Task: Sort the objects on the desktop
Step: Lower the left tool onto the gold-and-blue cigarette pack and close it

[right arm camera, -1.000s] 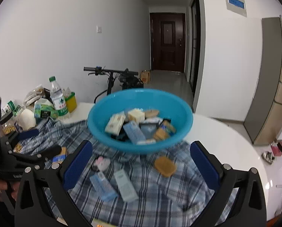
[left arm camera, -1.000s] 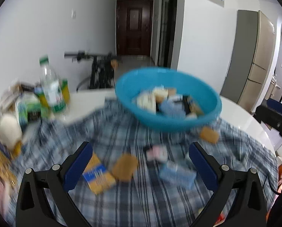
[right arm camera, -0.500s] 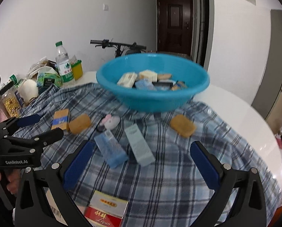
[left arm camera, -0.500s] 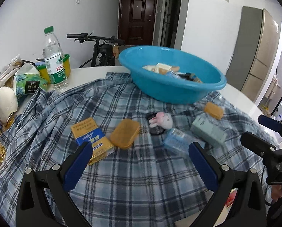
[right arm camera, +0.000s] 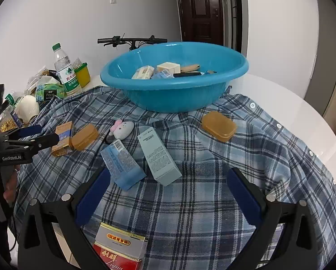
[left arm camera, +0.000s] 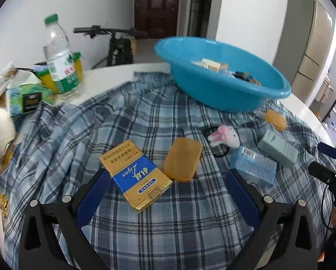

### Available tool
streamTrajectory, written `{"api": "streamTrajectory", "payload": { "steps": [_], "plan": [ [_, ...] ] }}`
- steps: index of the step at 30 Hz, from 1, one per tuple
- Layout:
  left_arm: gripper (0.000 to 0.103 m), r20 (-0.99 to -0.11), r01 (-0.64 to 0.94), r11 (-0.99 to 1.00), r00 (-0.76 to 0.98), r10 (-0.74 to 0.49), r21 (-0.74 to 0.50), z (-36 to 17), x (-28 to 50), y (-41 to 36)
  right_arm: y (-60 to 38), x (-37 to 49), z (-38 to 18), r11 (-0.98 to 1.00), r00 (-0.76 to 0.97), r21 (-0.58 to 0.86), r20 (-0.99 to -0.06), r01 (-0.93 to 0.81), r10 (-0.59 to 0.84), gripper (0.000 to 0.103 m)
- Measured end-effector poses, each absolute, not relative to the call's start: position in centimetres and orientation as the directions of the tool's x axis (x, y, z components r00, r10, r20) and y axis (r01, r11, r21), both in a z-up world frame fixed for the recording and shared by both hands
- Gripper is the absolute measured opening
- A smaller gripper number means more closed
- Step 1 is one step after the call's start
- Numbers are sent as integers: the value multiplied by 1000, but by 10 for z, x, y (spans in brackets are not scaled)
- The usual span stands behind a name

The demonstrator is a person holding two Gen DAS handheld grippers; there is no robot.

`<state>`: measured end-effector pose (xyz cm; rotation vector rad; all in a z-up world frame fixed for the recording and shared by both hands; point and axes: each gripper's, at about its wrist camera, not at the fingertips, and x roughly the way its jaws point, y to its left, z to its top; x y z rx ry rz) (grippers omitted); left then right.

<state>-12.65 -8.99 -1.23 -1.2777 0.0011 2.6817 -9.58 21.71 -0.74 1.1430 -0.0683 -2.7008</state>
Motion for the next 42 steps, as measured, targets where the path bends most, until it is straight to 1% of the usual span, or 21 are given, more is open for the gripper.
{"api": "streamTrajectory", "payload": {
  "steps": [5, 8, 9, 10, 13, 19, 20, 21, 23, 24, 26, 29, 30, 32, 33, 35, 37, 38, 39, 42],
  "plan": [
    [103, -800, -90, -993, -588, 119, -81, -27, -144, -108, 217, -100, -15, -976, -659, 136, -720, 170, -215, 103],
    [102, -833, -44, -996, -546, 86, -74, -41, -154, -117, 219, -103, -20, -976, -649, 145, -729, 163, -217, 103],
    [97, -847, -26, -997, -527, 73, -70, -46, -157, -118, 220, -104, -22, -976, -643, 148, -735, 158, -215, 103],
    [95, -853, -17, -997, -517, 69, -71, -49, -160, -119, 221, -105, -24, -976, -638, 151, -739, 156, -216, 103],
    [95, -854, 23, -994, -514, 82, -110, -50, -168, -124, 221, -107, -28, -976, -628, 156, -748, 150, -216, 103],
    [94, -855, 28, -995, -513, 71, -99, -53, -187, -113, 221, -110, -32, -979, -620, 150, -758, 140, -204, 103],
    [85, -850, 24, -995, -522, 73, -100, -54, -187, -110, 222, -110, -32, -979, -618, 150, -759, 136, -202, 103],
    [67, -849, 15, -994, -522, 82, -105, -54, -187, -109, 223, -111, -33, -980, -617, 152, -761, 131, -201, 103],
    [51, -856, -7, -996, -509, 85, -94, -54, -183, -106, 226, -112, -34, -979, -613, 161, -764, 122, -202, 103],
    [45, -855, -20, -997, -512, 79, -81, -53, -181, -103, 228, -112, -35, -979, -611, 166, -765, 117, -203, 103],
    [36, -855, -56, -996, -510, 93, -75, -51, -172, -97, 230, -113, -38, -978, -605, 177, -769, 109, -206, 103],
    [32, -844, -116, -988, -516, 147, -102, -46, -150, -87, 231, -114, -41, -976, -595, 192, -775, 103, -215, 103],
    [29, -842, -130, -987, -517, 153, -99, -44, -144, -85, 231, -115, -43, -975, -591, 196, -777, 103, -218, 103],
    [27, -839, -152, -984, -520, 161, -95, -40, -133, -79, 231, -115, -44, -974, -586, 199, -779, 105, -222, 103],
    [27, -838, -158, -983, -521, 165, -95, -39, -128, -78, 230, -115, -44, -974, -585, 197, -780, 108, -223, 103],
    [29, -833, -129, -989, -537, 132, -73, -38, -123, -77, 228, -114, -44, -975, -584, 193, -781, 113, -222, 103],
    [56, -824, -105, -993, -557, 103, -53, -37, -121, -78, 228, -114, -45, -974, -584, 192, -780, 116, -224, 103],
    [83, -817, -79, -995, -568, 94, -59, -36, -126, -80, 227, -114, -45, -974, -583, 192, -781, 117, -224, 103],
    [87, -803, -67, -994, -586, 108, -85, -34, -128, -83, 227, -113, -45, -975, -583, 192, -781, 116, -223, 103],
    [88, -761, -38, -979, -623, 179, -198, -26, -142, -95, 229, -112, -45, -975, -583, 195, -782, 108, -221, 103]
  ]
}}
